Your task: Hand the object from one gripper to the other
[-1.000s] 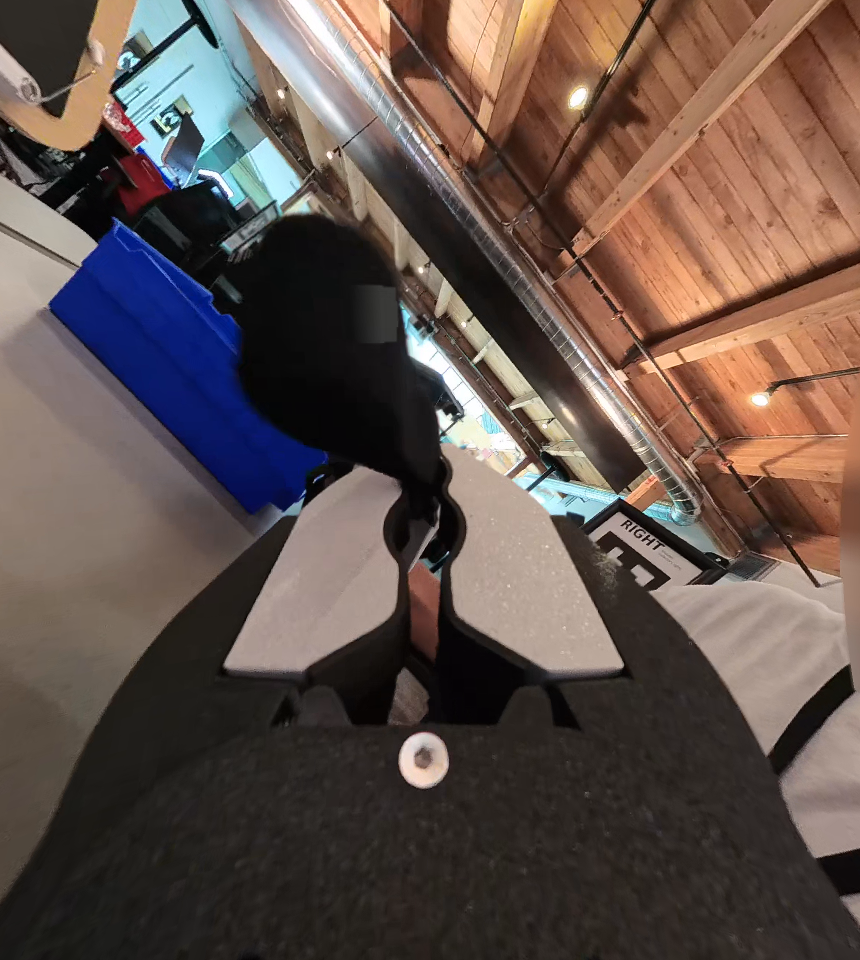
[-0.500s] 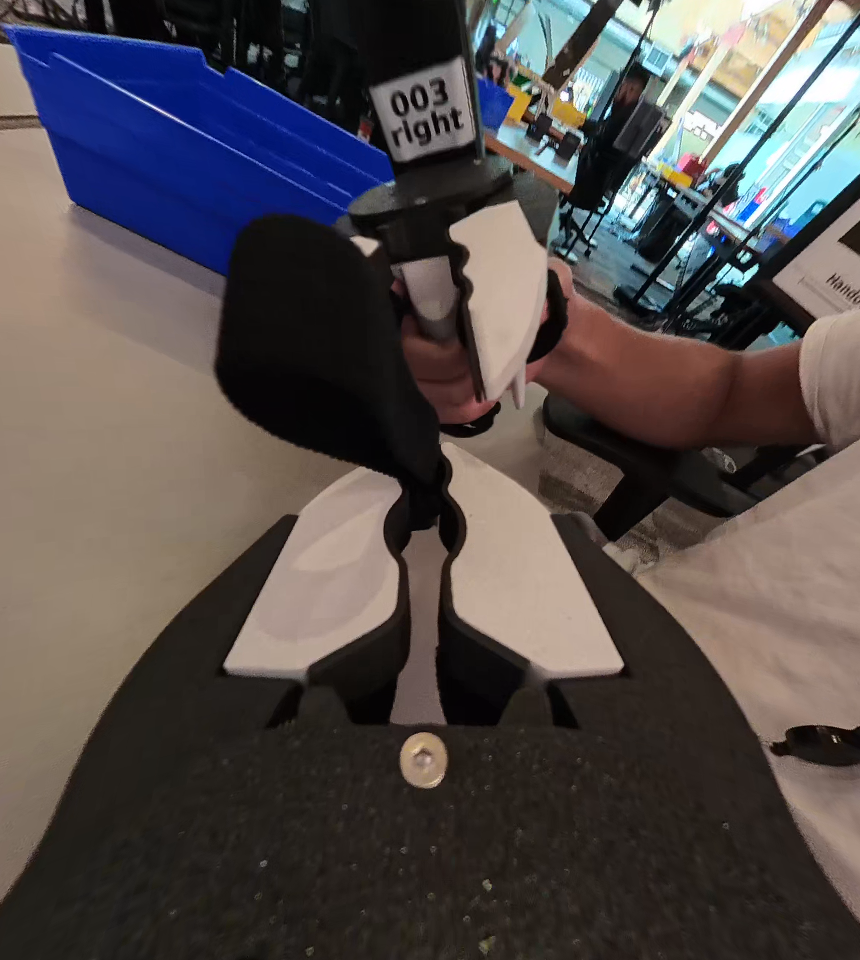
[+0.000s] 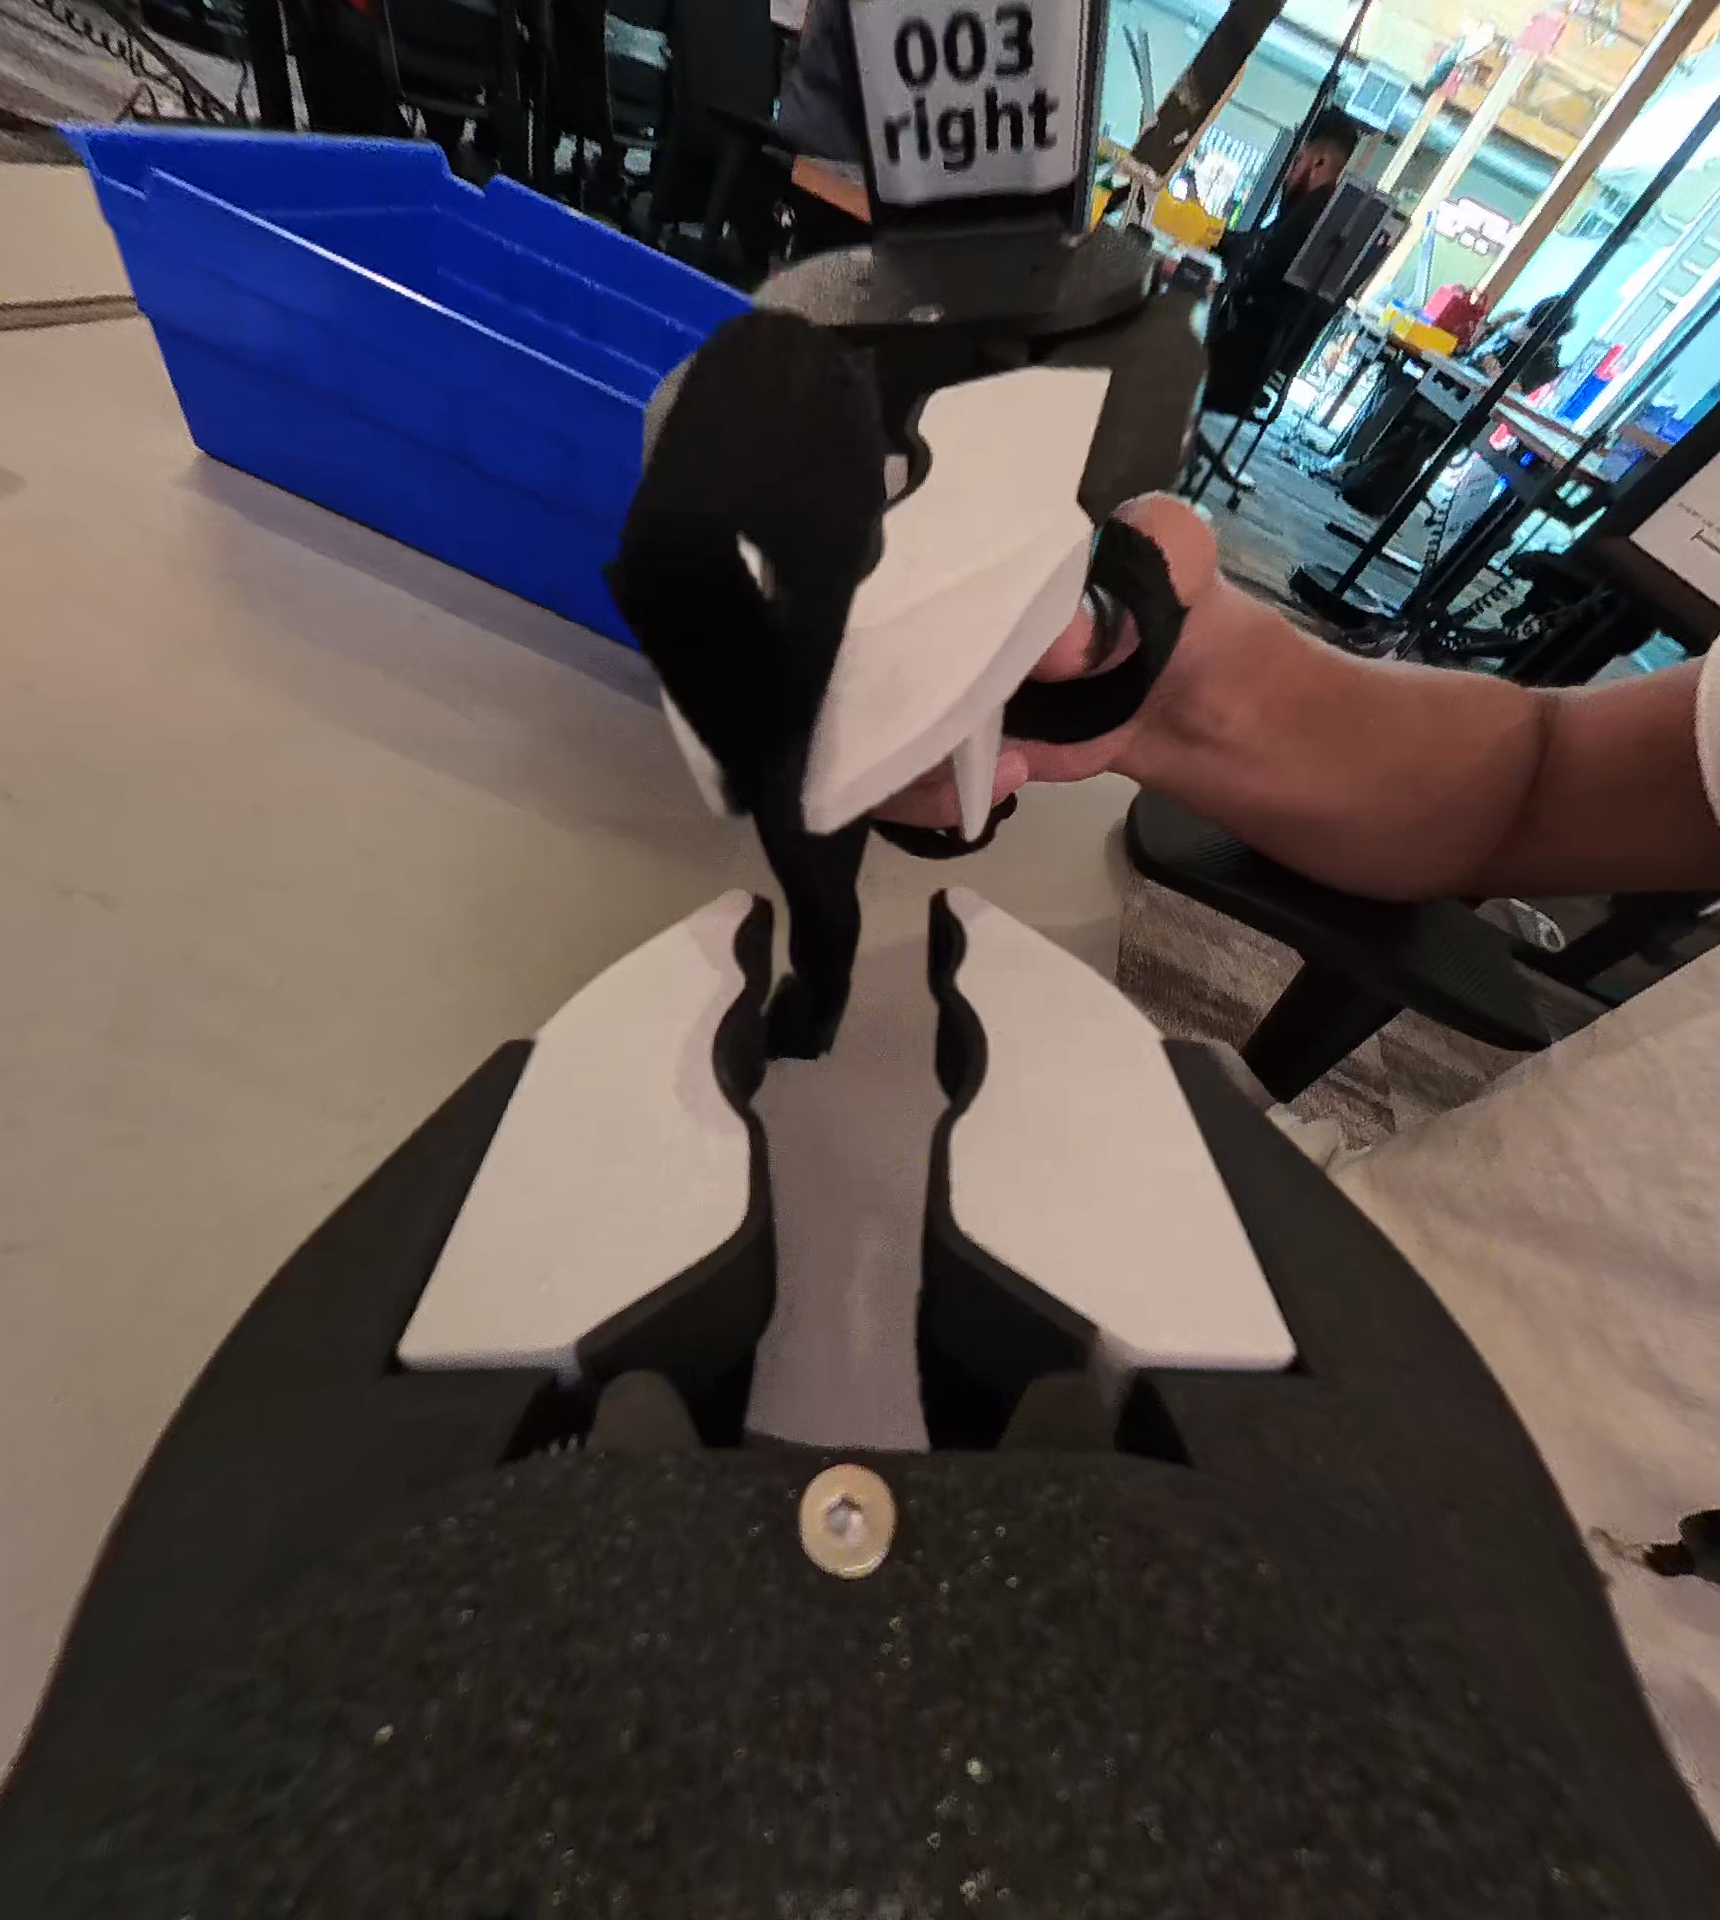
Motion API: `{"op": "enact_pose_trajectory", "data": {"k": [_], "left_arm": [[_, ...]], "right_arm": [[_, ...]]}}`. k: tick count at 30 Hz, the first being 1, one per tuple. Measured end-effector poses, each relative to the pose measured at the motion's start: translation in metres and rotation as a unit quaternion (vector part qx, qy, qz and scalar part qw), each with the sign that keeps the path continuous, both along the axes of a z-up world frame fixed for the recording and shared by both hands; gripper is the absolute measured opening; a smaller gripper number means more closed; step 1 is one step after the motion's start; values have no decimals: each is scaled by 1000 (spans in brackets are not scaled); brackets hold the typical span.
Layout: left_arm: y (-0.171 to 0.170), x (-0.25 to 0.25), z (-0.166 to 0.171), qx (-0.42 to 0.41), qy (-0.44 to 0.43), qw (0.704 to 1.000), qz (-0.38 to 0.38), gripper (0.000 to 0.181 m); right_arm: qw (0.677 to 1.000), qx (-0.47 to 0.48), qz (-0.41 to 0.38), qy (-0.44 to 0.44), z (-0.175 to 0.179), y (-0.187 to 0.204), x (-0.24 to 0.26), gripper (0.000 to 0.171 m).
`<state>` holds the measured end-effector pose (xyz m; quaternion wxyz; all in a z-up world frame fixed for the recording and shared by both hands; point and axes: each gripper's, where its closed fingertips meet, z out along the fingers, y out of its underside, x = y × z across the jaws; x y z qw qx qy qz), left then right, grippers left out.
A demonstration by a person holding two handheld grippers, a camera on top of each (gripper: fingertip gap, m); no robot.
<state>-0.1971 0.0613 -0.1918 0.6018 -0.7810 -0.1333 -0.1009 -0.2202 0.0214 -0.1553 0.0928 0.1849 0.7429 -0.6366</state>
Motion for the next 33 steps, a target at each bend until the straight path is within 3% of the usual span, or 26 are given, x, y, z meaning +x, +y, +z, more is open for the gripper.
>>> {"op": "enact_pose_trajectory", "data": {"k": [3,5,9,11,13,19,23,25,28,31,33], "left_arm": [[-10,-9,16,31,2,999,14,33],[-20,-21,27,48,13,998,41,33],[-36,-32,39,10,116,990,75,35],[-39,-30,40,-23,188,979,77,35],[-39,-25,38,-57,253,963,68,34],[-42,-12,17,-126,335,934,20,28],[-44,-17,5,-163,376,912,22,28],[-41,-17,6,-157,386,909,25,20],[-41,-20,5,-160,396,904,31,9],[-42,-28,12,-148,393,906,55,6],[-47,-39,20,-139,392,905,88,6]], "right_arm": [[999,13,-27,25,-3,15,-9,5],[992,74,-65,83,-15,25,-18,4],[927,229,-130,268,-20,39,-29,4],[891,291,-119,329,-23,36,-27,5],[875,327,-83,347,-32,27,-18,5],[871,344,-32,349,-44,12,-9,5],[878,338,-24,338,-43,10,-6,5],[873,348,-16,341,-47,9,-3,5],[873,346,-30,343,-46,9,-7,5],[892,309,-53,325,-40,11,-12,8],[900,295,-88,310,-33,19,-19,24]]}}
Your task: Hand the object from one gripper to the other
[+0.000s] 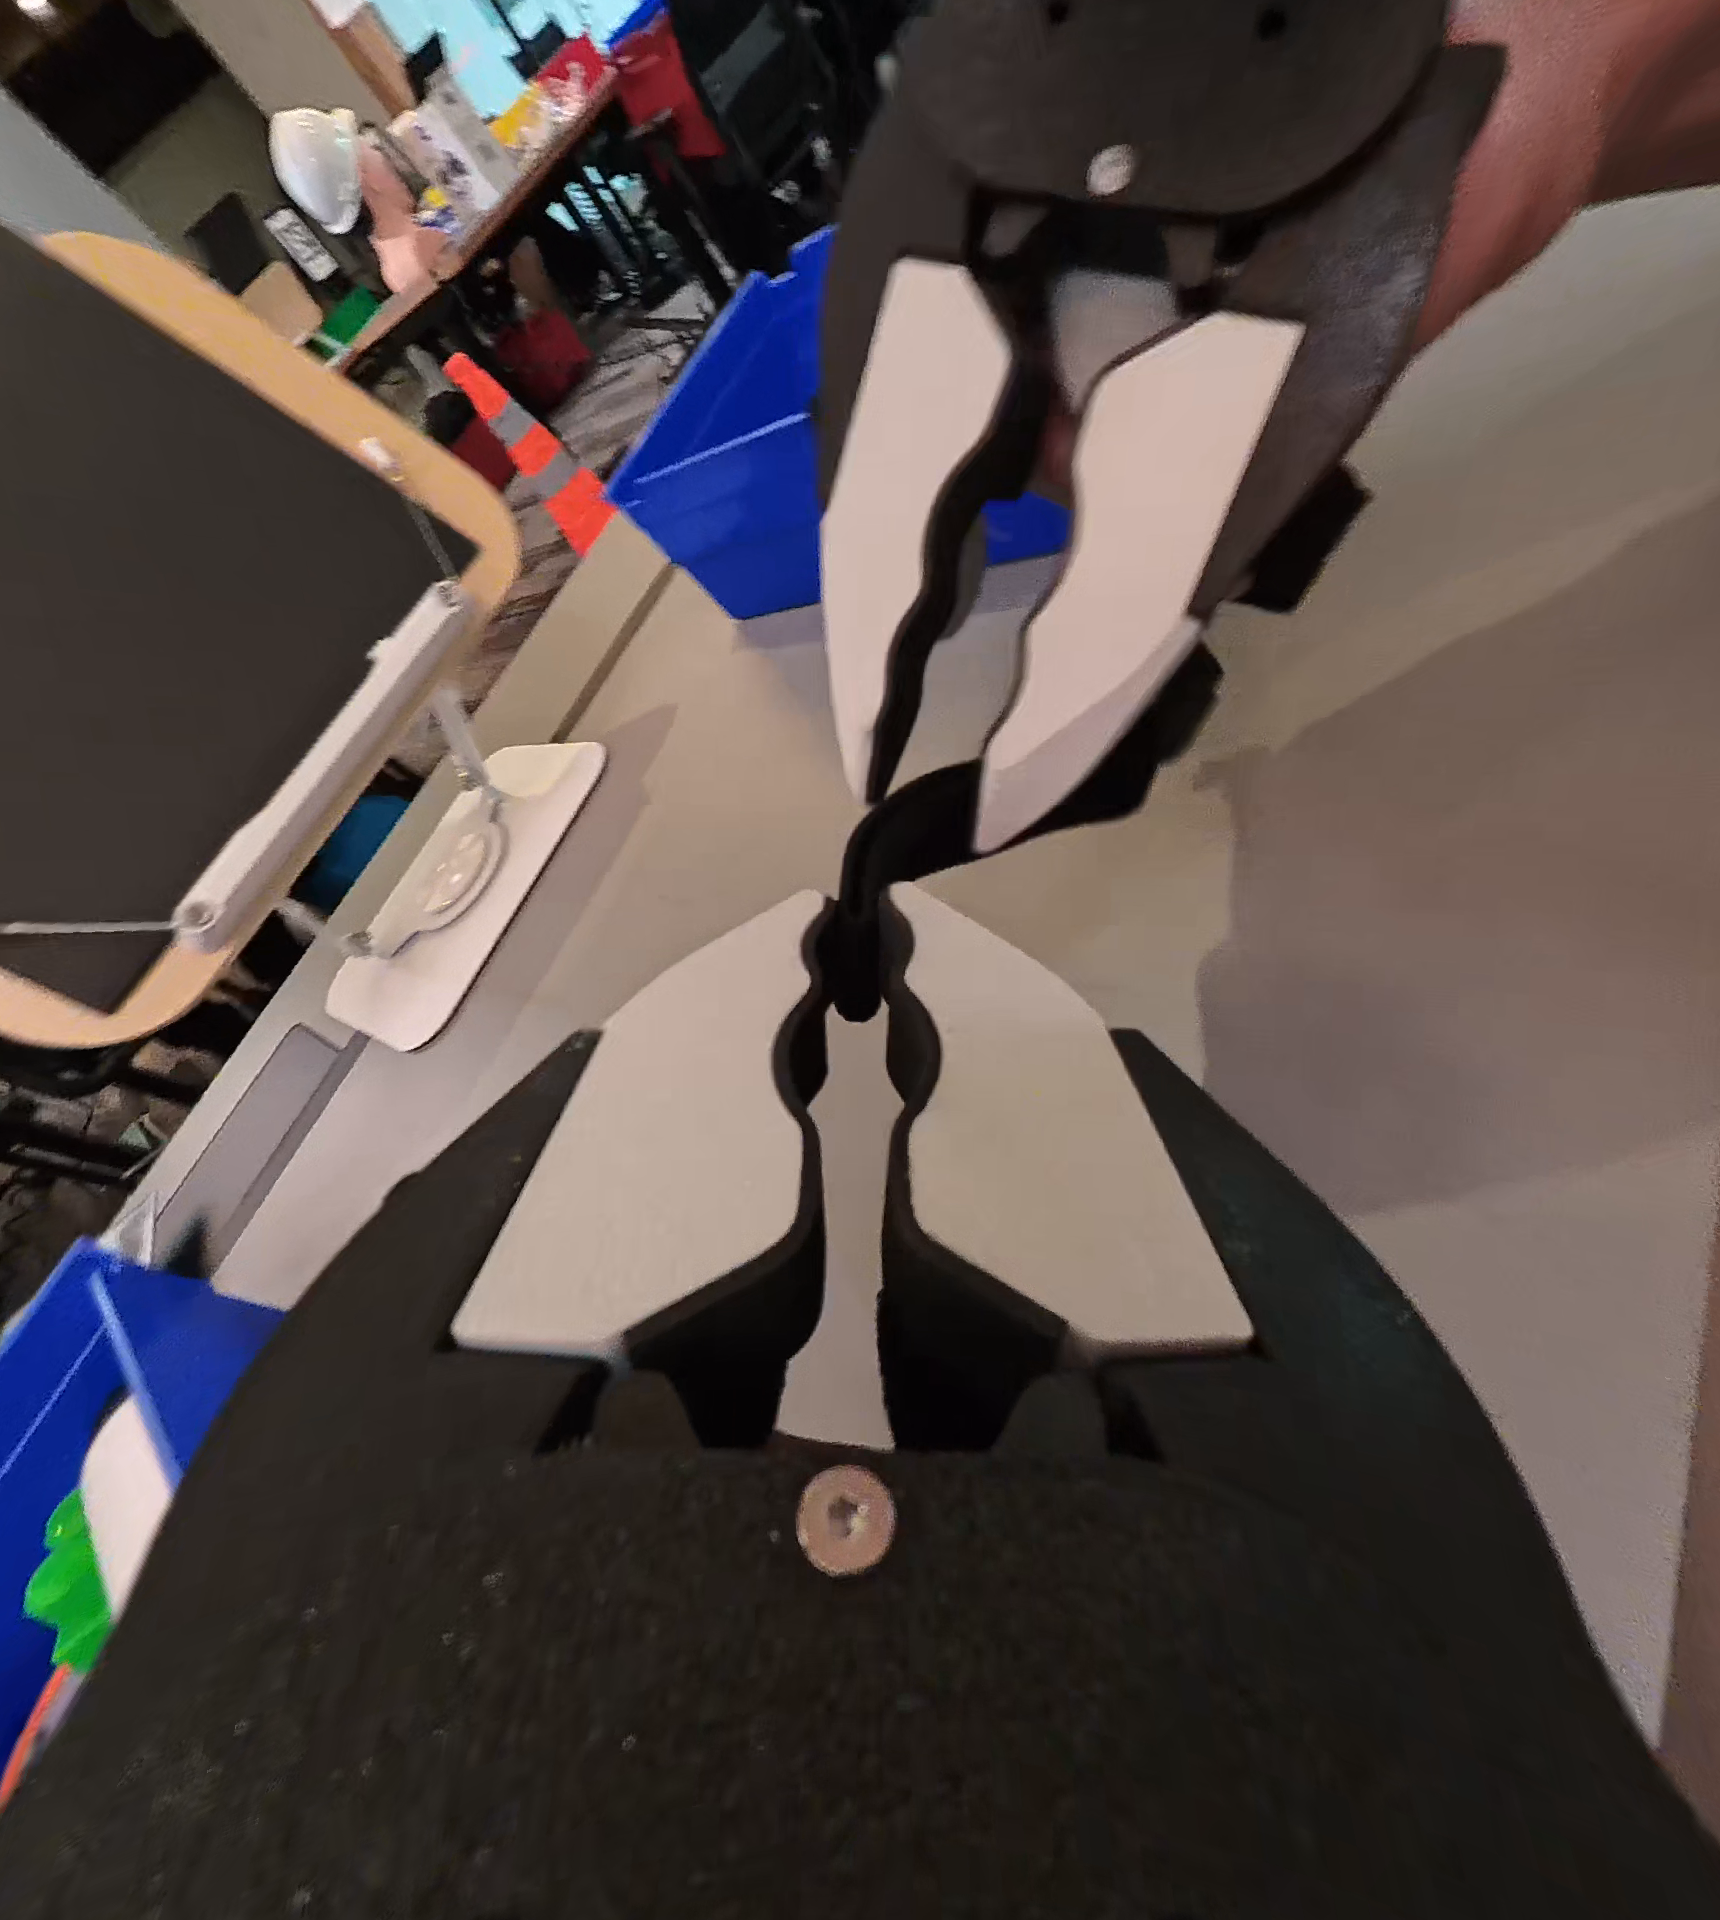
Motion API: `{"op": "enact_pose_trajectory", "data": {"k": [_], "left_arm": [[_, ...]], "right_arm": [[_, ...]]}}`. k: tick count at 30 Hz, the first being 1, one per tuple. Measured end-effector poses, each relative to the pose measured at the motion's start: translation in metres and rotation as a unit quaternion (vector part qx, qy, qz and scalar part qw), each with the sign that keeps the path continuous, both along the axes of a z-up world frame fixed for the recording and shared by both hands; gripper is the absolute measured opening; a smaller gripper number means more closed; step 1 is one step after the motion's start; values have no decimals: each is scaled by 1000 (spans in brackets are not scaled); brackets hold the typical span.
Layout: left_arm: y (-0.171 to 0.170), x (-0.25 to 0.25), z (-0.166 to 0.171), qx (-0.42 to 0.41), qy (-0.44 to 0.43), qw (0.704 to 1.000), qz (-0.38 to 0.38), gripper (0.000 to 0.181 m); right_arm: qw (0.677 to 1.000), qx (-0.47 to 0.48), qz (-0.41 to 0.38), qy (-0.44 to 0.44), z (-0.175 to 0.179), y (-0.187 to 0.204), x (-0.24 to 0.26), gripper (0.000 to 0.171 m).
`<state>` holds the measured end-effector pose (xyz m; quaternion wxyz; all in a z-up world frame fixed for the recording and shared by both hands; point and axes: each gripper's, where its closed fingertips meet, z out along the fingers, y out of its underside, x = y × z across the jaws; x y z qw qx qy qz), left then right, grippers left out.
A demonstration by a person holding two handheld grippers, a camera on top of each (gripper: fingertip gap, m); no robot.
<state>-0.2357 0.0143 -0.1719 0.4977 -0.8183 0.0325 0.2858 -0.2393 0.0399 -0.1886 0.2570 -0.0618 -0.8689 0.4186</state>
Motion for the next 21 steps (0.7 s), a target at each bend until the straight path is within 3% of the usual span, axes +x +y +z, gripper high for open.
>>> {"op": "enact_pose_trajectory", "data": {"k": [2,5,8,12,14,17,19,21], "left_arm": [[-9,-14,10,38,-17,999,35,6],[-26,-36,27,122,-72,986,83,5],[-39,-49,42,210,-139,962,109,5],[-41,-49,54,315,-241,912,105,5],[-35,-42,60,364,-300,878,80,5],[-24,-31,62,415,-378,827,40,5],[-16,-24,61,438,-418,795,14,5],[-8,-18,57,442,-437,784,-6,5]], "right_arm": [[998,-49,-37,5,14,11,-8,37],[983,-171,-72,-5,39,23,-12,39],[941,-329,-35,-68,61,9,2,39],[871,-437,-6,-223,40,-40,17,62],[835,-493,-53,-239,34,-47,2,56],[795,-561,-49,-226,56,-40,-11,48],[786,-576,-37,-221,64,-37,-14,44],[769,-597,-38,-226,66,-29,-19,38]]}}
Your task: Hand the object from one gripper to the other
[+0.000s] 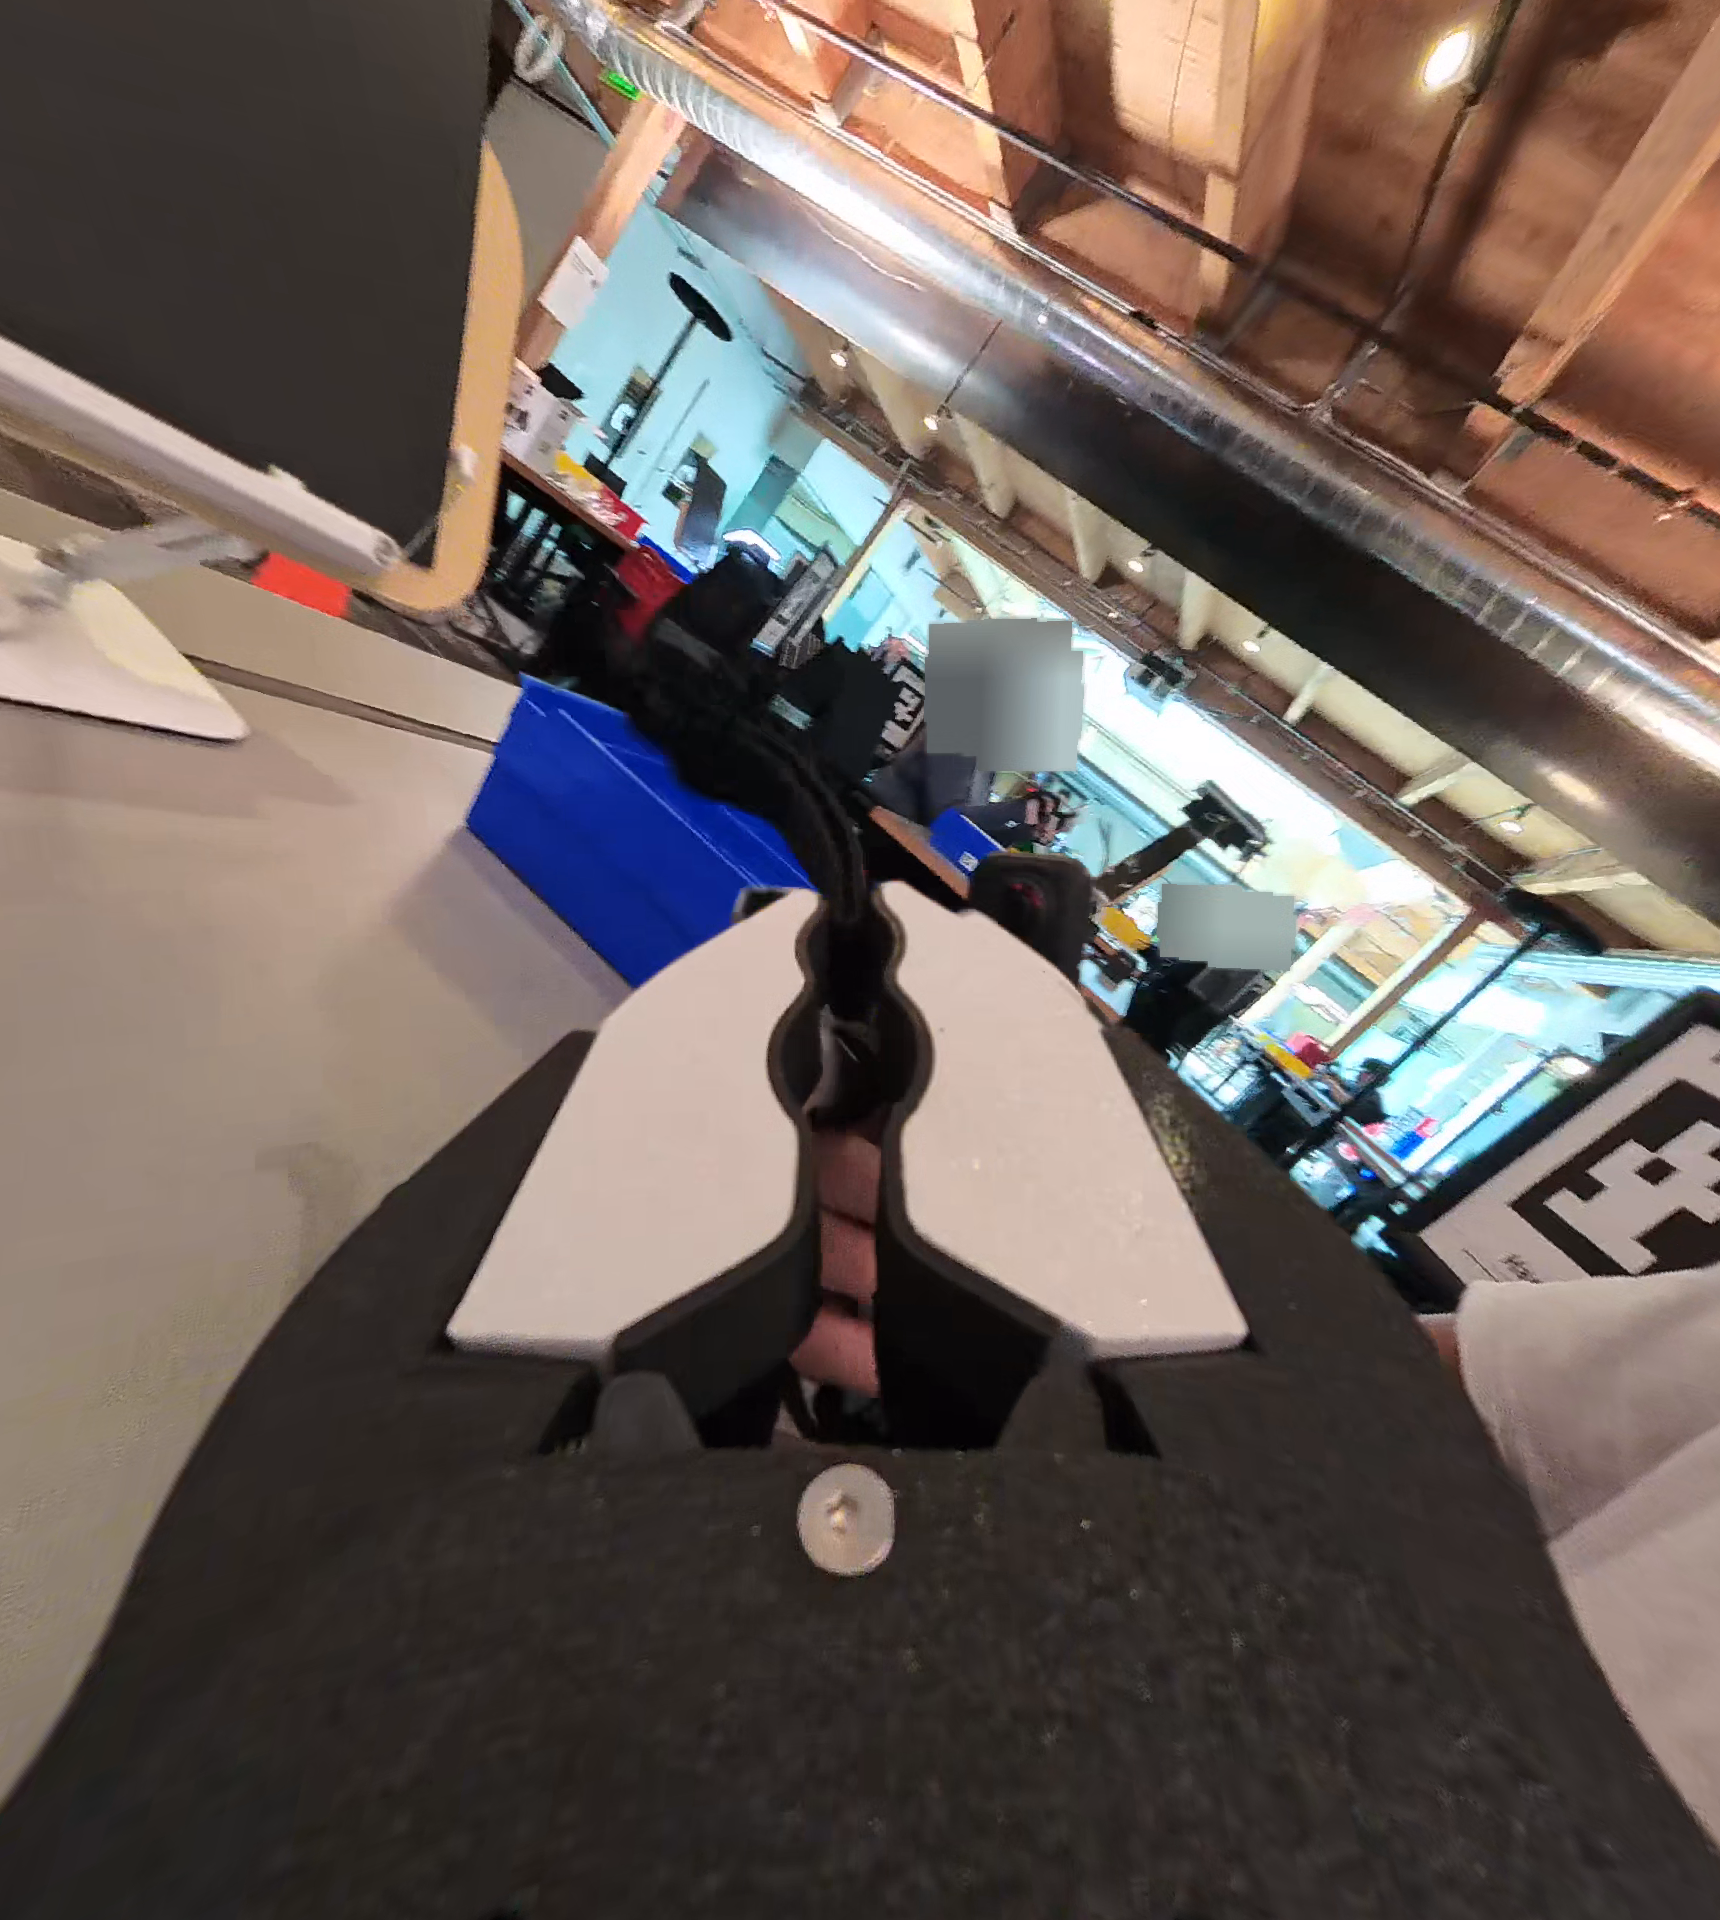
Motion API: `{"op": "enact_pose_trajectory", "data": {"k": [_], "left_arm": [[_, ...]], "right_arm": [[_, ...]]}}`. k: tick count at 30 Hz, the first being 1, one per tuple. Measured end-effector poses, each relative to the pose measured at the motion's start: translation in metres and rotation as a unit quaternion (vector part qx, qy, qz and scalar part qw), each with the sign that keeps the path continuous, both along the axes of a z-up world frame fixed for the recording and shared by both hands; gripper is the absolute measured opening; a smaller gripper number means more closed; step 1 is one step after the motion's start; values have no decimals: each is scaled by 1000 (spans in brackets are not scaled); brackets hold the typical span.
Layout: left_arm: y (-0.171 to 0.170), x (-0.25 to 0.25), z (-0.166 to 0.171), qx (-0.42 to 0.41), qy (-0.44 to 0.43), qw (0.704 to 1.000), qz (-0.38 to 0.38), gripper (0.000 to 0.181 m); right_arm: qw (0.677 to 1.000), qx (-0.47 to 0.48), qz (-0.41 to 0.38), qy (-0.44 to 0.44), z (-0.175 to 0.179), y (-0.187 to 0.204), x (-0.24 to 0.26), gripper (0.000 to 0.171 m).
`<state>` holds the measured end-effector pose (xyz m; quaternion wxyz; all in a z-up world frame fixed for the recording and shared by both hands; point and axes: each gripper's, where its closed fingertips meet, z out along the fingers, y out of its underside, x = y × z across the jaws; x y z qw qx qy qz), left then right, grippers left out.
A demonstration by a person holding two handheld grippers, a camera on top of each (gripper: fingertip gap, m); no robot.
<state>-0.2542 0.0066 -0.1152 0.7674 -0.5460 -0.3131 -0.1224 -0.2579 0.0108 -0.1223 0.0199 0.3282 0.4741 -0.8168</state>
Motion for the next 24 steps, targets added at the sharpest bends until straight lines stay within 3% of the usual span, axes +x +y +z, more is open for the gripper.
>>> {"op": "enact_pose_trajectory", "data": {"k": [2,5,12,15,18,21,24], "left_arm": [[8,3,-7,2,-6,1000,-11,5],[15,7,-11,10,-9,1000,-20,5],[23,19,-12,5,41,998,-50,6],[21,24,-14,-32,81,993,-76,19],[7,7,-14,-71,87,991,-71,40],[-3,-14,-21,-106,37,989,-97,44],[3,-19,-30,-122,-34,977,-170,52]], "right_arm": [[999,-34,14,-24,-1,6,-3,30],[995,-72,58,-40,-1,12,1,6],[972,-137,172,-80,1,18,13,4],[984,-64,161,-50,-1,20,16,4],[987,108,116,33,-15,20,20,4],[950,274,82,123,-33,19,25,4],[932,321,84,149,-40,17,31,4]]}}
